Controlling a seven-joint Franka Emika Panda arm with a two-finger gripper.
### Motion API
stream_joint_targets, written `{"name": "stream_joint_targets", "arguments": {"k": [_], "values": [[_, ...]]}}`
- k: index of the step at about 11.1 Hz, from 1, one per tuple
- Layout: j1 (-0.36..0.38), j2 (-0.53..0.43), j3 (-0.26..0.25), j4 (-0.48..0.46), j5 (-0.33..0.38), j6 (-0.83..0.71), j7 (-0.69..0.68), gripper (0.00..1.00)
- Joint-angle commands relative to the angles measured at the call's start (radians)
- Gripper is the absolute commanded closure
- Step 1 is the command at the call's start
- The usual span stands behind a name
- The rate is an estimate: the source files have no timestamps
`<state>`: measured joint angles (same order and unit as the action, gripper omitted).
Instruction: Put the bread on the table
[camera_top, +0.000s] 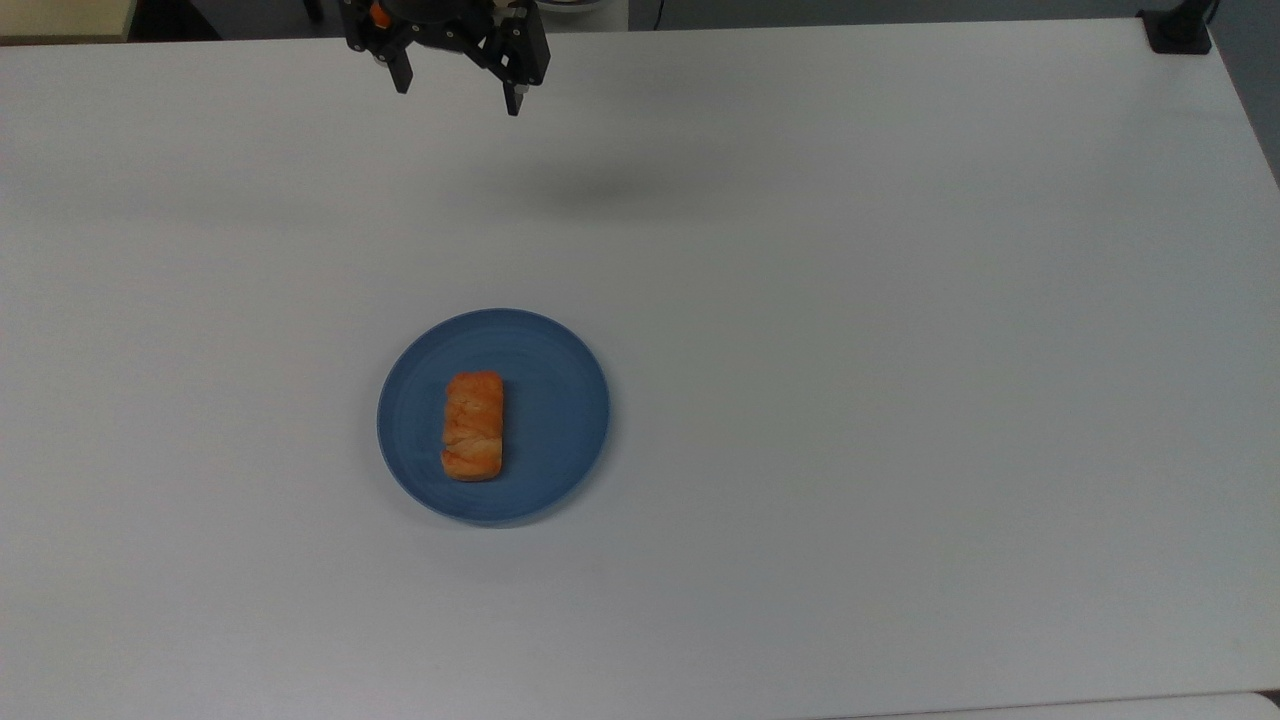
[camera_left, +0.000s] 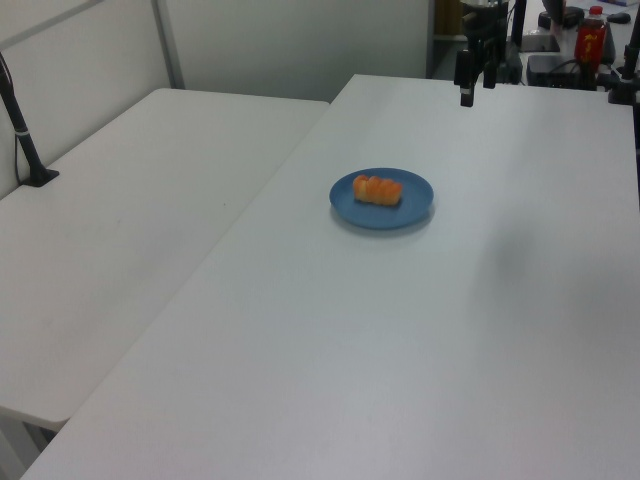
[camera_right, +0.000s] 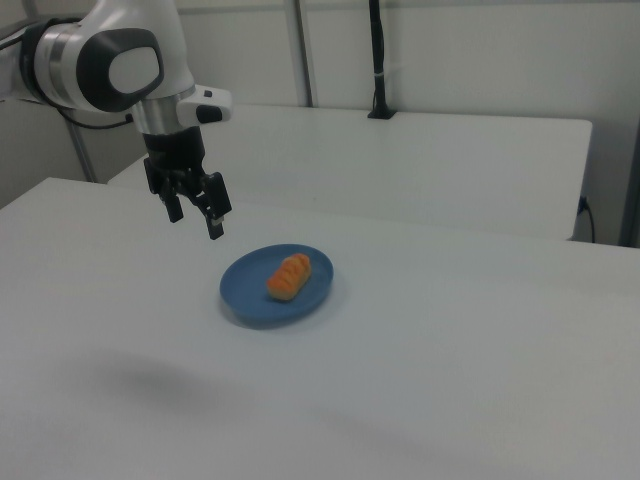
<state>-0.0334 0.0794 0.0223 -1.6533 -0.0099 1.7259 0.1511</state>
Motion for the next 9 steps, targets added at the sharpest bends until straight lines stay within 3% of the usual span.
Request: {"name": "stream_joint_targets", "arguments": {"k": [1,9], "values": [[-0.002,-0.001,-0.002,0.036,0.008,-0.067,0.016,0.0],[-0.005,0.013,-0.002,0.038,0.002,-0.02,0.001,0.0]]}}
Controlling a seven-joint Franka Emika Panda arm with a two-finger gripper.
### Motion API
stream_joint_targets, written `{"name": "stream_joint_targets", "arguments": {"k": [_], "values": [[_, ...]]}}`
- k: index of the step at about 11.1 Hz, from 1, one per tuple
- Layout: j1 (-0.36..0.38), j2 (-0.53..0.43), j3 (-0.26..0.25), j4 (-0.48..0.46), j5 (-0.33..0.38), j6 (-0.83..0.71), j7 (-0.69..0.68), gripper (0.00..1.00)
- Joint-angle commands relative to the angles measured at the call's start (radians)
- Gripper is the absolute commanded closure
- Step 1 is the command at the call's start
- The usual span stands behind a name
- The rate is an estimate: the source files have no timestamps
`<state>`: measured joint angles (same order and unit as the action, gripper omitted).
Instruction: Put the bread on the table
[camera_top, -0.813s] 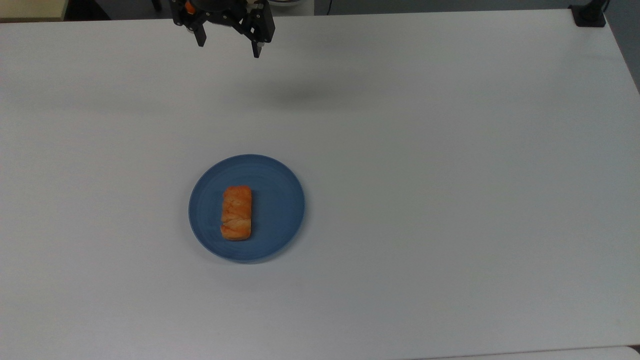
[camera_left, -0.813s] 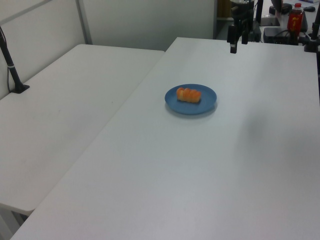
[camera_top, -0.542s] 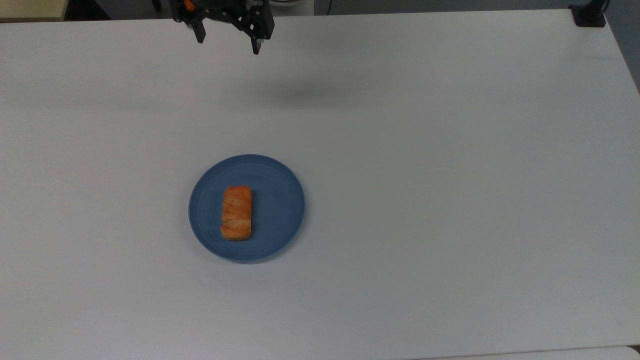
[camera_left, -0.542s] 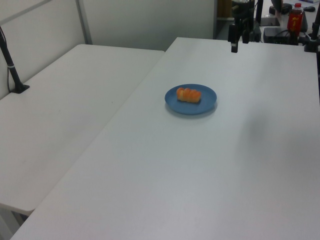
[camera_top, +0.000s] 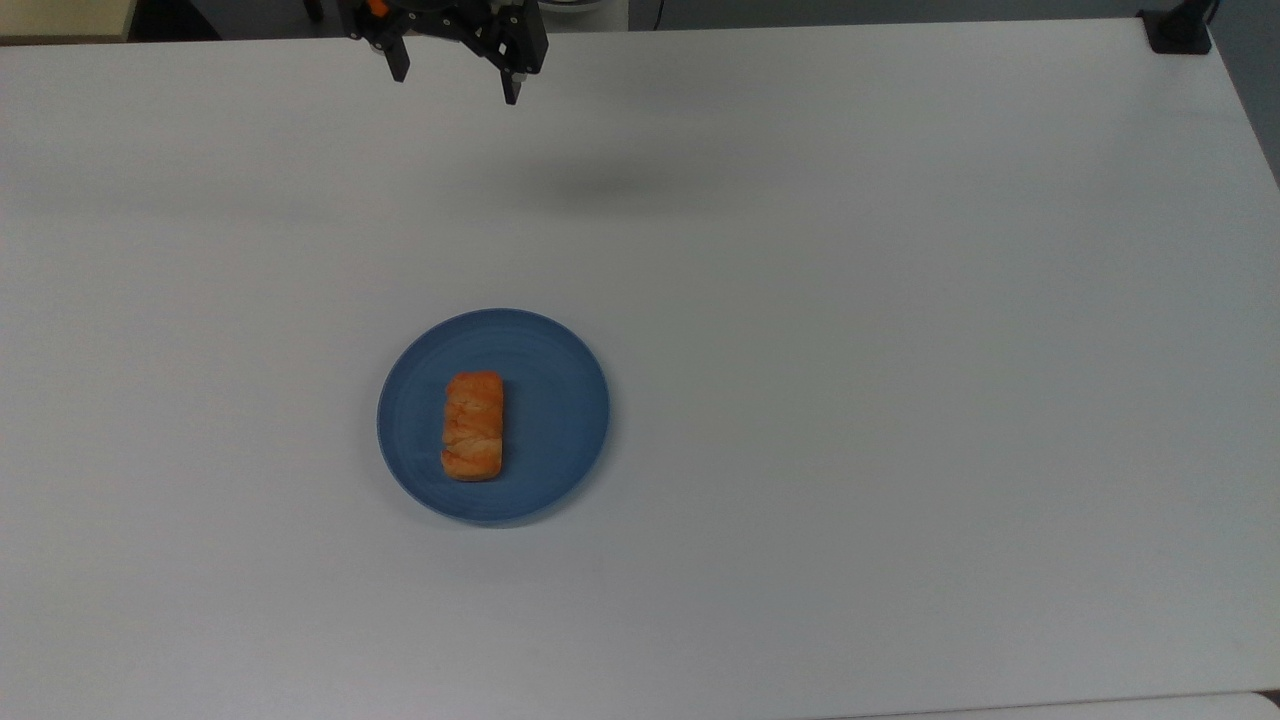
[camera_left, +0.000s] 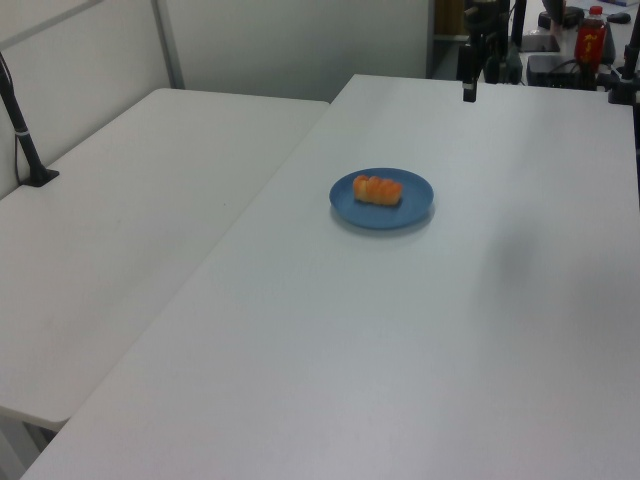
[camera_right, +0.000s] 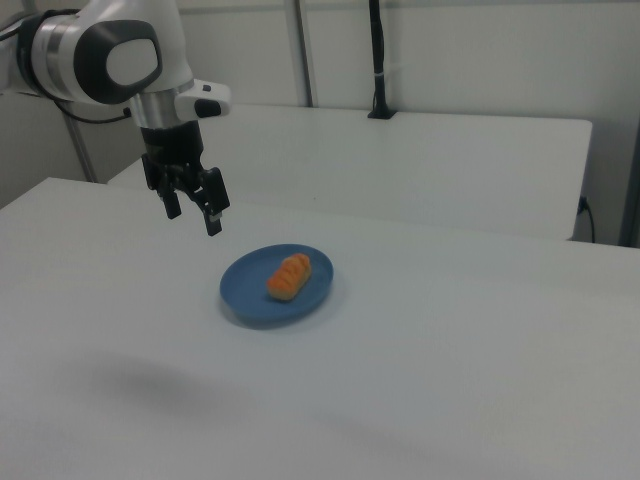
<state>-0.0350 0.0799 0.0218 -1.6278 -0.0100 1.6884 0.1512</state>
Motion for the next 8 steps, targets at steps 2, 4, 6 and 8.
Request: {"name": "stream_joint_targets", "arguments": {"k": [2,4,6,8], "values": [[-0.002,0.037,-0.003,0.013,0.012,0.092,0.004,0.0],[0.018,0.121,-0.003,0.055,0.004,0.157,0.002,0.0],[0.017,0.188,-0.003,0.092,0.01,0.197,0.005,0.0],[0.015,0.246,-0.005,0.13,0.024,0.293,0.008,0.0]]}}
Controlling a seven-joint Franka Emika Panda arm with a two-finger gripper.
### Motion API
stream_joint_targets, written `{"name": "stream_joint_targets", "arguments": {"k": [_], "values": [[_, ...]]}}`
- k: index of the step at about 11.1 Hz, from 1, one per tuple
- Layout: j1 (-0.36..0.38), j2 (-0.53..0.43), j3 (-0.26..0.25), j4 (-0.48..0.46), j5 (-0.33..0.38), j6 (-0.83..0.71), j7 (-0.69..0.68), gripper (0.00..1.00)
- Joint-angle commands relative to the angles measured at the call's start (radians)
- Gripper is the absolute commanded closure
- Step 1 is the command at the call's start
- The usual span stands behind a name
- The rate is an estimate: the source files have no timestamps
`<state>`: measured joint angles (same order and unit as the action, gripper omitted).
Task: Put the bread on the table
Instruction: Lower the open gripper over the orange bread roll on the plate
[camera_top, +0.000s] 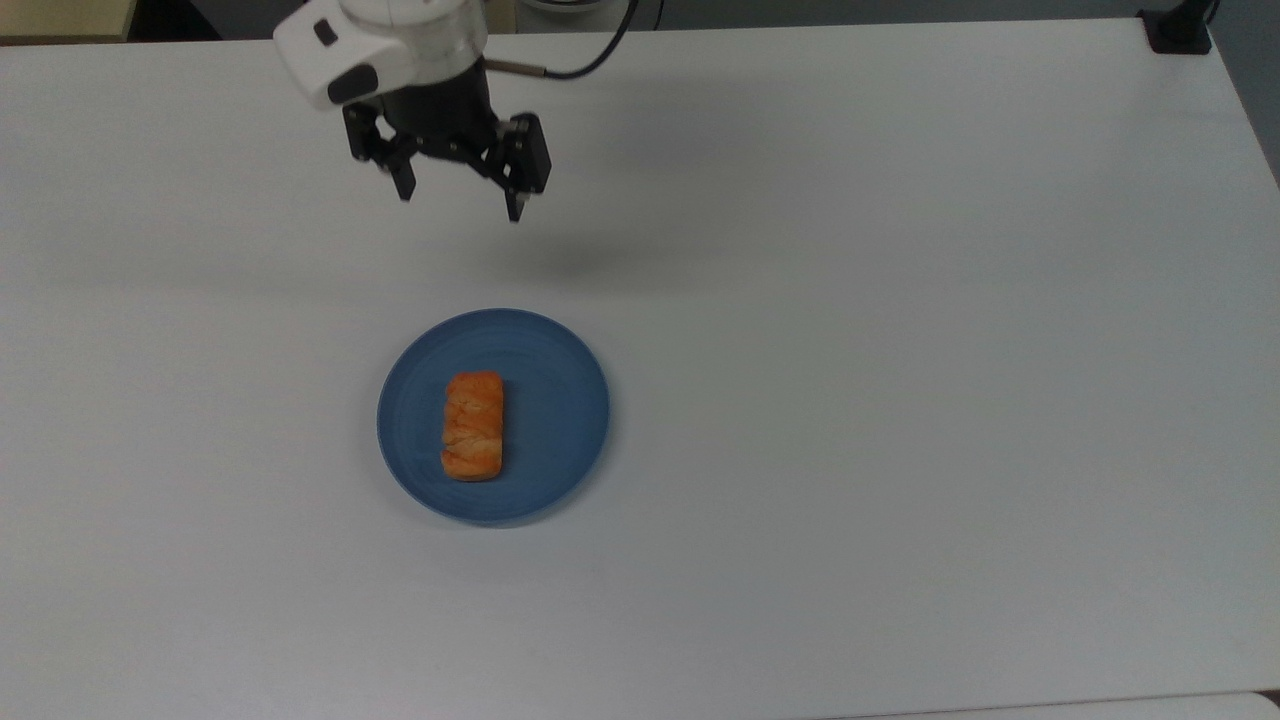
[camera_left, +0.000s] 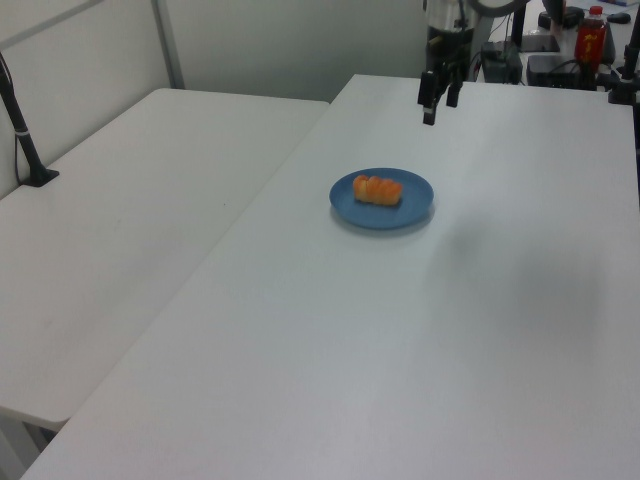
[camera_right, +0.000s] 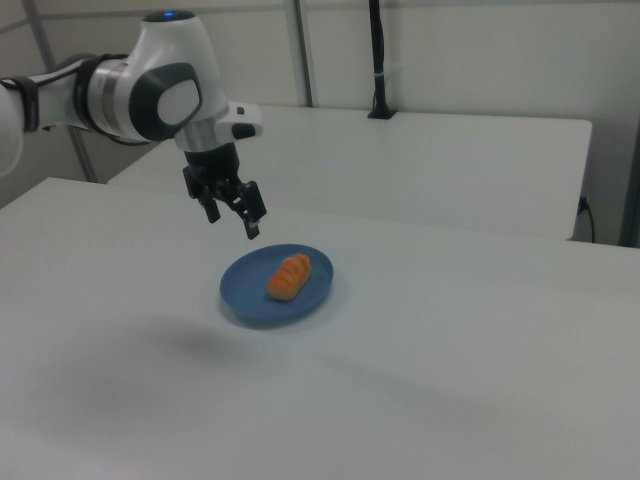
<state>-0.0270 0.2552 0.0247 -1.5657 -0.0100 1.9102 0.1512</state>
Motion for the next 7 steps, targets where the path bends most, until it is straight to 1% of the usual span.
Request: {"name": "stream_joint_targets", "arguments": {"k": [1,2,3,4,7], "values": [[0.003,0.117,-0.018,0.102,0.027,0.099,0.001,0.0],[0.002,0.172,-0.038,0.14,0.027,0.142,-0.022,0.0],[0.004,0.234,-0.042,0.165,0.025,0.218,-0.041,0.0],[0.007,0.26,-0.051,0.165,0.025,0.277,-0.039,0.0],[0.016,0.341,-0.051,0.165,0.025,0.369,-0.042,0.0]]}}
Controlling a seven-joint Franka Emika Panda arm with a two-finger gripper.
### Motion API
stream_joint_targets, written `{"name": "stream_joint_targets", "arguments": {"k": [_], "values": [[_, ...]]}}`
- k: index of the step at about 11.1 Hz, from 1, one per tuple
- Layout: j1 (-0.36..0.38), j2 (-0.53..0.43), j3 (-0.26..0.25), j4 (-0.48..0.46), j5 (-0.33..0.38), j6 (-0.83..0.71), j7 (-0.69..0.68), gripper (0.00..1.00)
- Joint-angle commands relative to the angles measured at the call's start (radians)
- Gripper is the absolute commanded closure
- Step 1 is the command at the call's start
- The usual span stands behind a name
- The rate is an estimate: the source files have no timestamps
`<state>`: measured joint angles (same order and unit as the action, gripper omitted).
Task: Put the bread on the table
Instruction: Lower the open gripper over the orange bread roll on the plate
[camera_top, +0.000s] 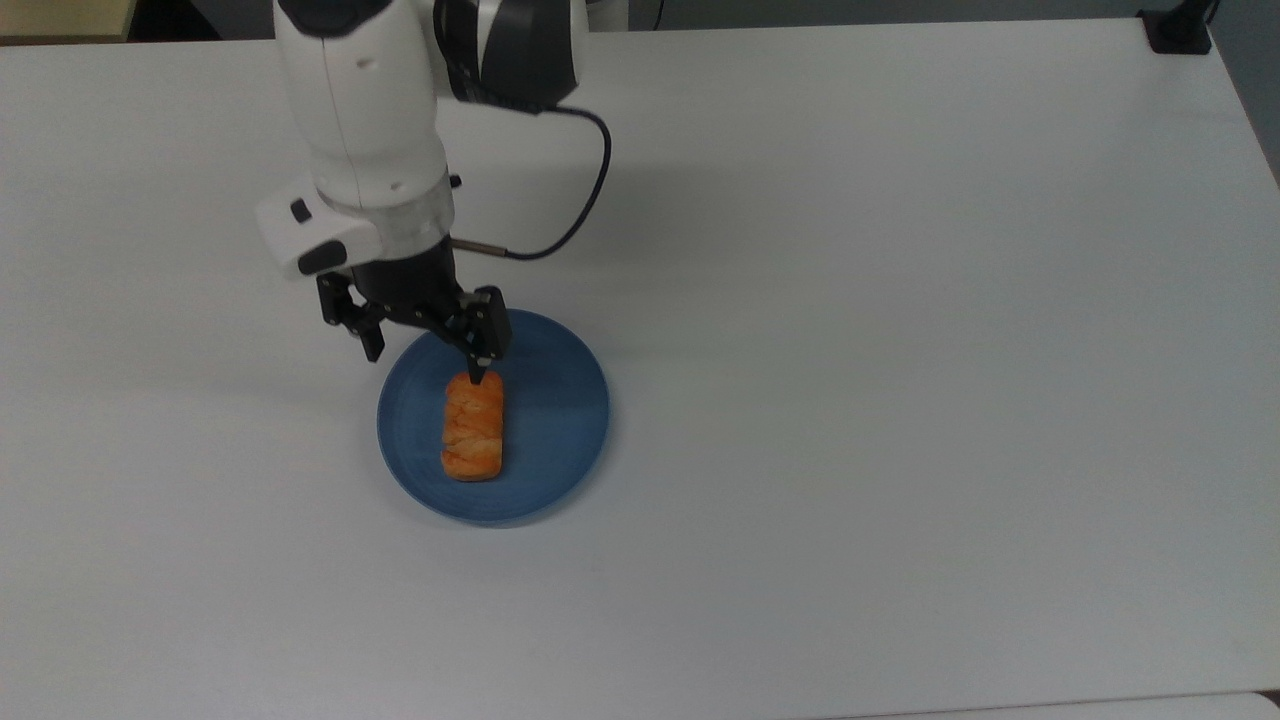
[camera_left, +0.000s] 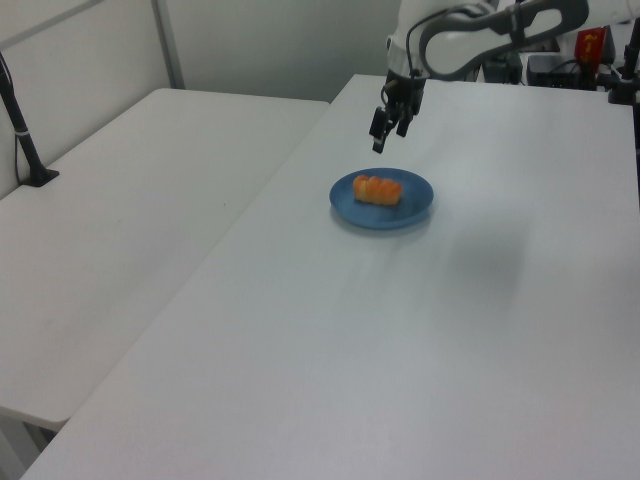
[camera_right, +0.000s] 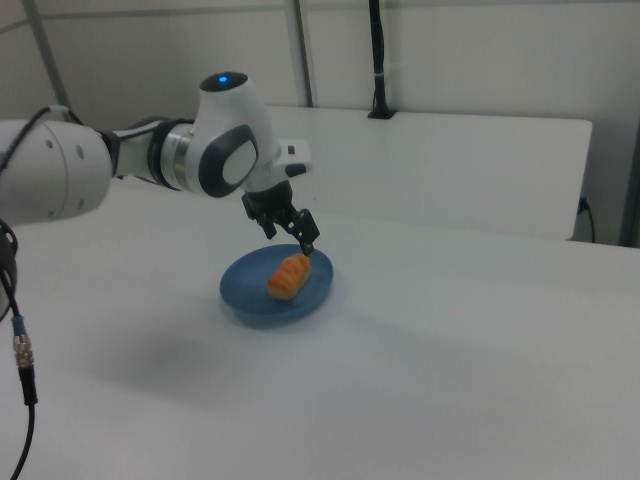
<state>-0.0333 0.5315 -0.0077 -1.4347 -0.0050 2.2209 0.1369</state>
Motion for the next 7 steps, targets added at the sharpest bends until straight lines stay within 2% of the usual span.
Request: {"name": "stream_joint_targets", "arguments": {"k": [1,7], "values": [[0.024,0.093,-0.018,0.033,0.016,0.097,-0.025,0.0],[0.067,0.162,-0.018,0.027,0.007,0.132,-0.023,0.01]]}}
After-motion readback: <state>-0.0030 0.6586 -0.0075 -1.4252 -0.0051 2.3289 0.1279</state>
